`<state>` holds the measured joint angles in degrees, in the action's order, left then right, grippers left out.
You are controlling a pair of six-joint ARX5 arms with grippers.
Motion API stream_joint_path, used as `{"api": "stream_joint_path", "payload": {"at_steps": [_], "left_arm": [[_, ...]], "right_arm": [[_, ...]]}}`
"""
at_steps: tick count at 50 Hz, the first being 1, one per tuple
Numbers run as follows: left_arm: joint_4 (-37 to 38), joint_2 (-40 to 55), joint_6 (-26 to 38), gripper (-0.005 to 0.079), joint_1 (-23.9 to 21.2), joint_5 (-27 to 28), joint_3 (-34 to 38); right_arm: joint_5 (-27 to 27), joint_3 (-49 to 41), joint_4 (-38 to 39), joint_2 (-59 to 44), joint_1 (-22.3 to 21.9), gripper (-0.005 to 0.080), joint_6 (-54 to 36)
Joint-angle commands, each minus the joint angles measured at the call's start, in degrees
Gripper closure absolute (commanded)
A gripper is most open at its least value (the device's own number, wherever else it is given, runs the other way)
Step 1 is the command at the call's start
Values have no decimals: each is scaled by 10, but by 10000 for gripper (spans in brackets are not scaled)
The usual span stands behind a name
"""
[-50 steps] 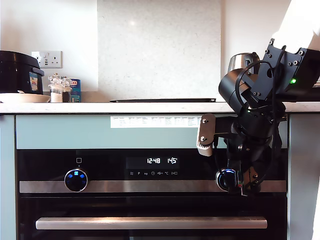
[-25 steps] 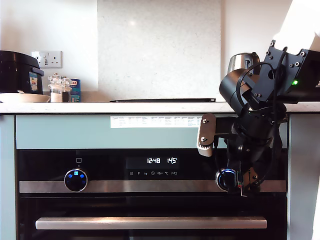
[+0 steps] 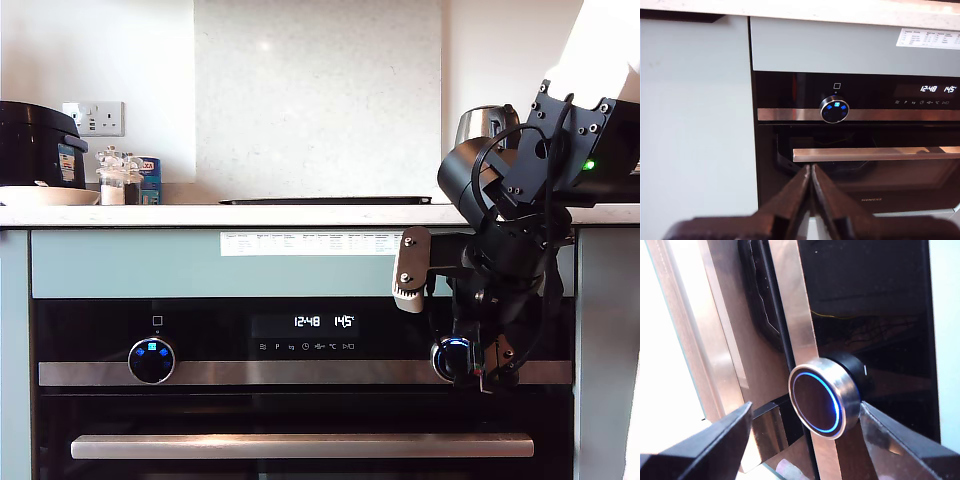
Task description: Switch the oven temperature to 140 degrees by turning the right rotary switch until the correct number is selected
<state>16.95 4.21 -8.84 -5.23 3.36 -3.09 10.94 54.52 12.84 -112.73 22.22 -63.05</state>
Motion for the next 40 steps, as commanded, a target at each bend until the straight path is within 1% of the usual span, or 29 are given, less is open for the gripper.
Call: {"api": "stream_joint_path", "payload": {"at_steps": [1,40], "left_arm": [[-2,-2,-1,764,-1,0,-6],[-2,-2,-1,764,-1,0,-6]], "right_arm": [[-5,-4,12,-15,3,135,2],[-4,-4,21,-16,7,135,3]]}}
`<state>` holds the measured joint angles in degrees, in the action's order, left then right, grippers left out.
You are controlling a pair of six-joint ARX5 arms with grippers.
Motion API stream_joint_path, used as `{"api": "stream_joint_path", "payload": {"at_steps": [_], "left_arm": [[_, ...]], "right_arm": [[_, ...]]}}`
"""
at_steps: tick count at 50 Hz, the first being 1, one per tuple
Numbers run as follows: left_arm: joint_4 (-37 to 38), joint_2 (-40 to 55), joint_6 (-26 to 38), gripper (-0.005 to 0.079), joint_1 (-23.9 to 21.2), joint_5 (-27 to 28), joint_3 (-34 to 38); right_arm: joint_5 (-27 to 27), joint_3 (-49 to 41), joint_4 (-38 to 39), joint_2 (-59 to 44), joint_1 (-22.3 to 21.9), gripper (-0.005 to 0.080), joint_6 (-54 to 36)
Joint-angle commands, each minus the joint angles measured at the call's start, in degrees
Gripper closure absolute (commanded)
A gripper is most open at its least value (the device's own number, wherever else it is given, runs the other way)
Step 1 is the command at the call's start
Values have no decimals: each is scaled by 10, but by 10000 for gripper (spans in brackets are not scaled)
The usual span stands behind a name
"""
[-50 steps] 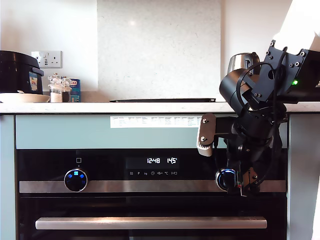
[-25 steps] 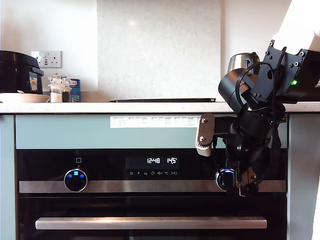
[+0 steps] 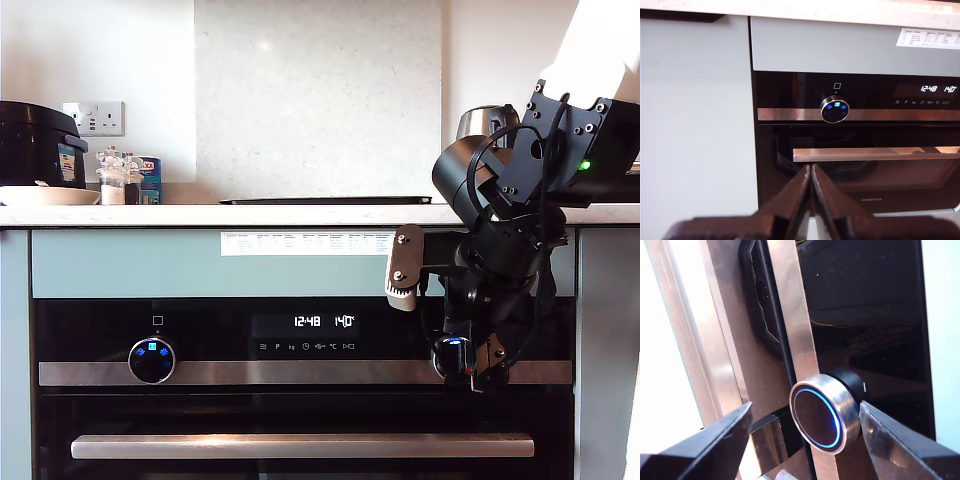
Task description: Switch the oven temperature to 140 degrees by turning the right rotary switch until the correct number is selected
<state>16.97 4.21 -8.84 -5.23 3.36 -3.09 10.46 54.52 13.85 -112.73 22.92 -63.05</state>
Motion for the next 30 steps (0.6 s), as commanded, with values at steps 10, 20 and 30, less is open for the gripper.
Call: {"api": "stream_joint_path", "payload": {"at_steps": [10,20,30], "left_arm": [[-2,-2,-1,764,-1,0,-6],[-2,-2,-1,764,-1,0,-6],[-2,-2,-1,764,-1,0,-6]], "right_arm": [[7,-4,41,-15,0,135,3],[38,-4,77,-15,0,135,0],[52,-4,86,-11,0,135,0]]}}
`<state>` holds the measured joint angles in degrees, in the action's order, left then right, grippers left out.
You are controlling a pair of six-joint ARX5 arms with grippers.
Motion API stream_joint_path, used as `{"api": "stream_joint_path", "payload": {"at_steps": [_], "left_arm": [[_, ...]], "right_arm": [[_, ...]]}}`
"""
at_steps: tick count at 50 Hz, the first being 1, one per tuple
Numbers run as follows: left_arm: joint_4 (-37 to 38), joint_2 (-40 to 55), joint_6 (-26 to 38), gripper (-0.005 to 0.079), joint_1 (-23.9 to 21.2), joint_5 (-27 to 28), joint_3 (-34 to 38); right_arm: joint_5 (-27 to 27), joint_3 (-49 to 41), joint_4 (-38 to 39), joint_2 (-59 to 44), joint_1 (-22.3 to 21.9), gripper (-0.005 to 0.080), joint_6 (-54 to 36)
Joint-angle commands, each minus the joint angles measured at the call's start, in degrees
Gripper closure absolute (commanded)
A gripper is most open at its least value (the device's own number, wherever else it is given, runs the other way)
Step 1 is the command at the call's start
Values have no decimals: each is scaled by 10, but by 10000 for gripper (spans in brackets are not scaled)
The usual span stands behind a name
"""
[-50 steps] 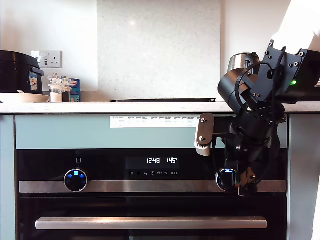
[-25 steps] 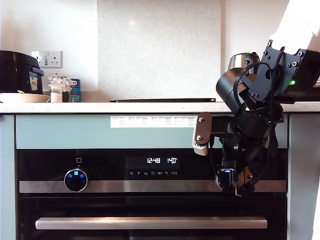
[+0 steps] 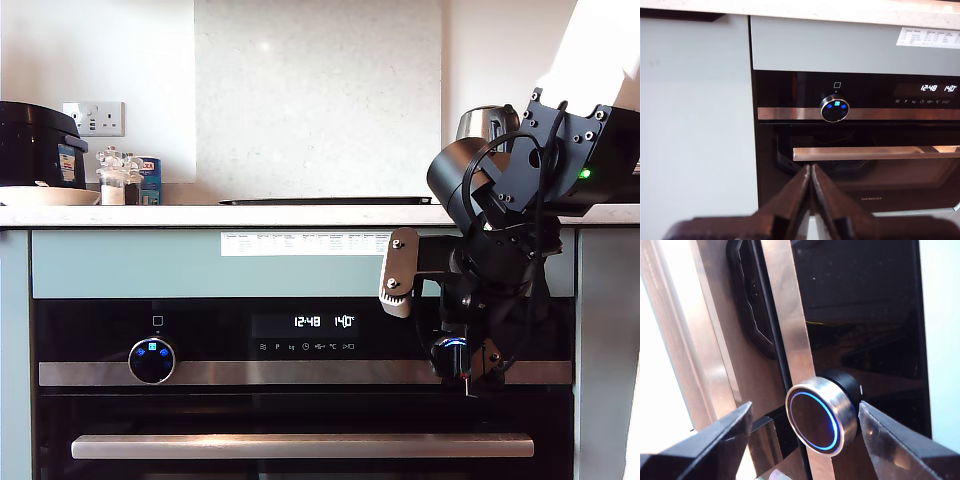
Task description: Switch the oven temperature to 140 degrees by turning the right rotary switch until the correct number is selected
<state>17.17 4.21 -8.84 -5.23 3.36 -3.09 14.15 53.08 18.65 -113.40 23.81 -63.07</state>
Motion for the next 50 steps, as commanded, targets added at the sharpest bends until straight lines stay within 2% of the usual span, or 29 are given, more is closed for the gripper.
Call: {"api": "stream_joint_path", "payload": {"at_steps": [1,12,25,36,43,50], "left_arm": [[-4,-2,-1,764,-1,0,-6],[-4,-2,-1,764,-1,0,-6],[-4,-2,-1,764,-1,0,-6],[-4,-2,-1,764,-1,0,-6],[-4,-2,-1,764,-1,0,-6],[-2,-2,-1,764,-1,0,-6]], "right_arm": [[17,10,38,-3,-9,135,-1],[26,10,13,22,-7,136,-2],[36,10,-10,38,14,136,0],[69,10,-43,47,30,136,6],[77,10,-75,63,40,136,60],[122,10,-127,89,50,136,143]]}}
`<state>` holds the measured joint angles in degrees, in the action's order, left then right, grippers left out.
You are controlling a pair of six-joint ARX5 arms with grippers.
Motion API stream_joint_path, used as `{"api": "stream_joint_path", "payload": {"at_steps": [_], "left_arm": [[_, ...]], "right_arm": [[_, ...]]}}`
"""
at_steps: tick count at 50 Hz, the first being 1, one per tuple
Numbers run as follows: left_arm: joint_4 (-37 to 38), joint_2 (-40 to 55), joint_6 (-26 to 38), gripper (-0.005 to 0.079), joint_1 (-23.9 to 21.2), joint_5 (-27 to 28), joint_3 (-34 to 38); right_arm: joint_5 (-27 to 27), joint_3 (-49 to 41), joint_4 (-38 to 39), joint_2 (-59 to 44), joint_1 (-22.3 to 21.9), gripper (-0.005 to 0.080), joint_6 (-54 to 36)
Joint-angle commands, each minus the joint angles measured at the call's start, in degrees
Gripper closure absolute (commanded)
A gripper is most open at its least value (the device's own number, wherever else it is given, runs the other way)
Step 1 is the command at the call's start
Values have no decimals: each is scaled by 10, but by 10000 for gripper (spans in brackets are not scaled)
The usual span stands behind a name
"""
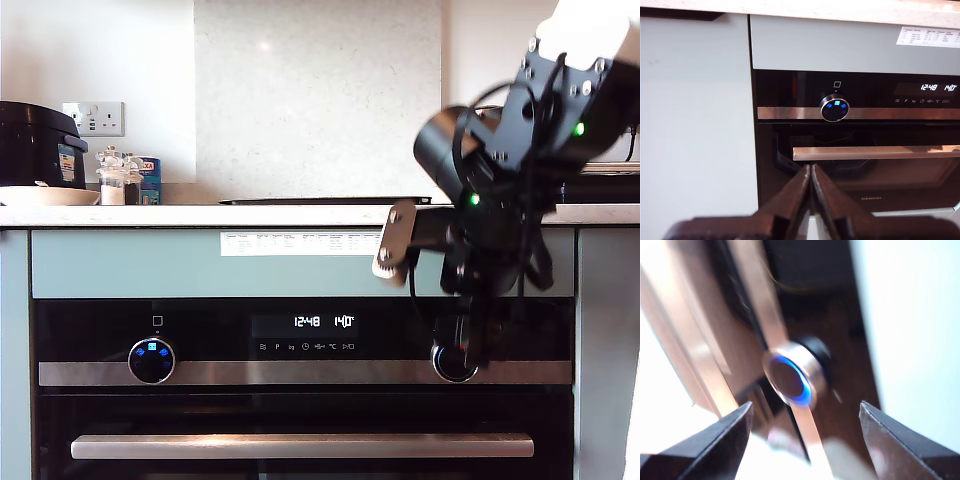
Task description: Switch the oven temperature to 140 degrees by turning the right rotary switch until the correct number is selected
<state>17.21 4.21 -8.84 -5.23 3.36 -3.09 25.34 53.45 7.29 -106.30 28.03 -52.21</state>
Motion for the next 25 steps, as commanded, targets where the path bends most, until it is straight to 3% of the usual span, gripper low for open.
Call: {"api": "stream_joint_path", "payload": {"at_steps": [1,11,25], "left_arm": [[-3,-2,-1,764,-1,0,-6],[-5,-2,-2,764,-1,0,-6],[-5,-2,-2,764,-1,0,-6]], "right_arm": [[12,7,-32,24,9,136,50],[10,7,-161,85,34,136,211],[1,7,-343,155,87,136,304]]}}
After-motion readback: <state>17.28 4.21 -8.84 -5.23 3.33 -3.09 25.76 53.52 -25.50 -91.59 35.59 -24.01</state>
